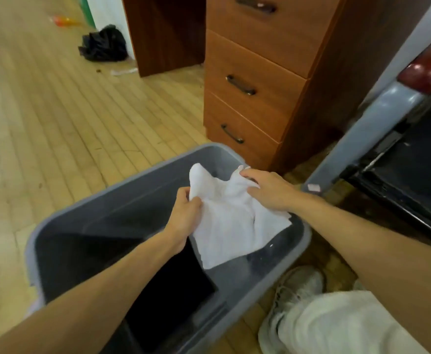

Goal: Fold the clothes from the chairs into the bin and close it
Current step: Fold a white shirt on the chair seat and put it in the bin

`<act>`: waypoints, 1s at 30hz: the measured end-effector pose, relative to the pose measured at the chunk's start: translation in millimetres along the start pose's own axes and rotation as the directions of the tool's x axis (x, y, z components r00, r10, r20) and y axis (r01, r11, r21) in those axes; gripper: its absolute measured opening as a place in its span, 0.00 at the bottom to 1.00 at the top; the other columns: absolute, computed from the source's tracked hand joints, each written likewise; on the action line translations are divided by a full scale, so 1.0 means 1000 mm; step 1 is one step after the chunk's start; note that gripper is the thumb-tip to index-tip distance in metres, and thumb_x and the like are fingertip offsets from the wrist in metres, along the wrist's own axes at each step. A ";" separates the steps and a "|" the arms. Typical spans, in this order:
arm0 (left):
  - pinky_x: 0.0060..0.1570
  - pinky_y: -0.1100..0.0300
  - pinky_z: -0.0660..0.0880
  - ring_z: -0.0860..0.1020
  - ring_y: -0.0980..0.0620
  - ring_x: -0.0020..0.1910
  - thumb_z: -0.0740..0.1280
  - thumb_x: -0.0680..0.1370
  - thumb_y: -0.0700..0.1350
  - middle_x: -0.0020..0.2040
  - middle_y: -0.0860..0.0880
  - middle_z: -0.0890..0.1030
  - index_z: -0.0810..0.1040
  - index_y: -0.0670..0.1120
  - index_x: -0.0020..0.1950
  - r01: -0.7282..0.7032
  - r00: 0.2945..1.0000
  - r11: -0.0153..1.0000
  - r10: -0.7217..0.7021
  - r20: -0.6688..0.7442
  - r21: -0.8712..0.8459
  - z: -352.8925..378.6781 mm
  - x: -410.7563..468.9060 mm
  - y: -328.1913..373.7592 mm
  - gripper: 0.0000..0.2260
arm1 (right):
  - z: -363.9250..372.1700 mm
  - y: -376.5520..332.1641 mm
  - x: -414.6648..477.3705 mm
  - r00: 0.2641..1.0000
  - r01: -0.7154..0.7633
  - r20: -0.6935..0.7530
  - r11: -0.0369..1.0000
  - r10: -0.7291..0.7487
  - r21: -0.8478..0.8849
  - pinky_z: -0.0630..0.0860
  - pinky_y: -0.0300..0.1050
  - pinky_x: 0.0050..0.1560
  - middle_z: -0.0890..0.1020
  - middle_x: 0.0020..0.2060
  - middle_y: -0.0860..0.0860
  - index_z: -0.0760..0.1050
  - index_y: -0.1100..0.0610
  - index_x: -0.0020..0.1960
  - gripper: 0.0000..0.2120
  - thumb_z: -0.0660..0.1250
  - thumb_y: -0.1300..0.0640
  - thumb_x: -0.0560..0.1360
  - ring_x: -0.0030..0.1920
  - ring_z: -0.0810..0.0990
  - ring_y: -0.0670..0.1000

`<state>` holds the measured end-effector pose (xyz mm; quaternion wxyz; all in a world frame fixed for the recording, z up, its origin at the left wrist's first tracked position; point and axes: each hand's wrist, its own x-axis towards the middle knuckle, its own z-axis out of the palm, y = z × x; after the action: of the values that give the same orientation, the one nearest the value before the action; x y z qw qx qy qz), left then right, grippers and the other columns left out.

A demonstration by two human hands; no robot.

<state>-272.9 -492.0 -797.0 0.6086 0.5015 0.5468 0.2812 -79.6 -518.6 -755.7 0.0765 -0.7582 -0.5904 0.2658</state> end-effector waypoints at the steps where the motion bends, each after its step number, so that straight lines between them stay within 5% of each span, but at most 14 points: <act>1: 0.42 0.56 0.73 0.75 0.50 0.47 0.56 0.80 0.40 0.53 0.47 0.74 0.66 0.46 0.59 0.033 0.999 0.999 -0.033 -0.012 0.009 -0.004 0.003 -0.014 0.09 | 0.010 0.001 0.006 0.999 0.011 0.047 1.000 -0.011 -0.003 0.63 0.51 0.70 0.62 0.76 0.48 0.57 0.46 0.77 0.22 0.54 0.55 0.83 0.74 0.62 0.55; 5: 0.45 0.55 0.75 0.75 0.51 0.49 0.57 0.80 0.40 0.54 0.47 0.73 0.61 0.46 0.61 0.190 0.982 0.979 -0.189 -0.018 0.070 -0.012 0.018 -0.056 0.10 | 0.043 0.008 0.028 0.992 0.009 0.122 0.999 -0.015 0.050 0.65 0.54 0.69 0.64 0.74 0.50 0.59 0.48 0.76 0.23 0.55 0.59 0.82 0.72 0.65 0.57; 10: 0.50 0.56 0.69 0.72 0.48 0.53 0.62 0.80 0.42 0.55 0.47 0.71 0.54 0.40 0.68 0.358 0.925 0.869 -0.380 -0.004 0.341 -0.008 0.038 -0.083 0.22 | 0.054 0.028 0.041 0.978 -0.181 0.120 0.978 0.169 0.101 0.78 0.51 0.47 0.78 0.56 0.59 0.70 0.55 0.62 0.14 0.61 0.60 0.76 0.50 0.79 0.59; 12: 0.52 0.54 0.69 0.73 0.44 0.57 0.64 0.77 0.45 0.58 0.42 0.72 0.60 0.38 0.70 0.357 0.904 0.818 -0.425 0.054 0.452 -0.004 0.044 -0.086 0.24 | 0.047 0.034 0.036 0.971 -0.227 0.109 0.963 0.213 0.146 0.81 0.50 0.43 0.80 0.51 0.59 0.72 0.56 0.60 0.13 0.60 0.61 0.76 0.46 0.82 0.58; 14: 0.45 0.57 0.68 0.73 0.46 0.48 0.64 0.70 0.45 0.48 0.43 0.73 0.72 0.41 0.49 0.271 0.915 0.809 -0.384 0.120 0.522 0.002 0.050 -0.081 0.11 | 0.031 0.038 0.026 0.976 -0.213 0.066 0.969 0.206 0.128 0.82 0.47 0.38 0.81 0.50 0.56 0.74 0.54 0.57 0.10 0.59 0.60 0.78 0.41 0.83 0.54; 16: 0.39 0.59 0.66 0.70 0.49 0.43 0.62 0.72 0.39 0.43 0.44 0.72 0.70 0.46 0.40 0.132 0.936 0.792 -0.297 0.187 0.596 0.014 0.051 -0.064 0.03 | 0.008 0.040 0.011 0.983 -0.183 0.017 0.977 0.183 0.111 0.80 0.43 0.36 0.80 0.51 0.53 0.76 0.54 0.57 0.10 0.59 0.59 0.79 0.40 0.83 0.51; 20: 0.51 0.59 0.71 0.75 0.49 0.52 0.60 0.78 0.38 0.53 0.47 0.76 0.73 0.47 0.58 -0.148 0.932 0.774 -0.099 0.349 0.615 0.055 0.037 -0.009 0.10 | -0.050 0.042 -0.032 0.987 -0.156 -0.035 0.988 0.156 -0.011 0.78 0.40 0.39 0.81 0.46 0.51 0.77 0.54 0.54 0.09 0.60 0.59 0.80 0.40 0.81 0.48; 23: 0.46 0.60 0.72 0.76 0.50 0.48 0.61 0.79 0.38 0.52 0.45 0.78 0.75 0.46 0.58 -0.311 0.880 0.789 0.029 0.474 0.530 0.094 0.014 0.038 0.10 | -0.092 0.053 -0.072 0.982 -0.188 -0.051 0.977 0.184 -0.104 0.75 0.42 0.39 0.81 0.49 0.52 0.78 0.54 0.51 0.07 0.62 0.59 0.78 0.43 0.80 0.50; 25: 0.47 0.61 0.72 0.77 0.50 0.51 0.63 0.79 0.39 0.53 0.45 0.79 0.76 0.46 0.59 -0.409 0.836 0.774 0.106 0.538 0.483 0.121 -0.003 0.068 0.10 | -0.116 0.066 -0.099 0.967 -0.248 -0.103 0.954 0.233 -0.169 0.77 0.47 0.49 0.83 0.50 0.55 0.80 0.57 0.51 0.08 0.63 0.58 0.77 0.48 0.80 0.55; 30: 0.51 0.57 0.73 0.76 0.52 0.52 0.62 0.79 0.38 0.52 0.50 0.76 0.73 0.47 0.60 -0.549 0.743 0.756 0.244 0.624 0.358 0.196 -0.049 0.121 0.11 | -0.159 0.119 -0.180 0.892 -0.396 -0.269 0.915 0.364 -0.074 0.77 0.50 0.55 0.82 0.50 0.54 0.80 0.58 0.55 0.11 0.61 0.58 0.78 0.52 0.79 0.56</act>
<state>-74.6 -553.8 -687.3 0.5000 0.8131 0.2817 0.0972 71.2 -690.6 -615.7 0.0485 -0.8898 -0.4316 0.1401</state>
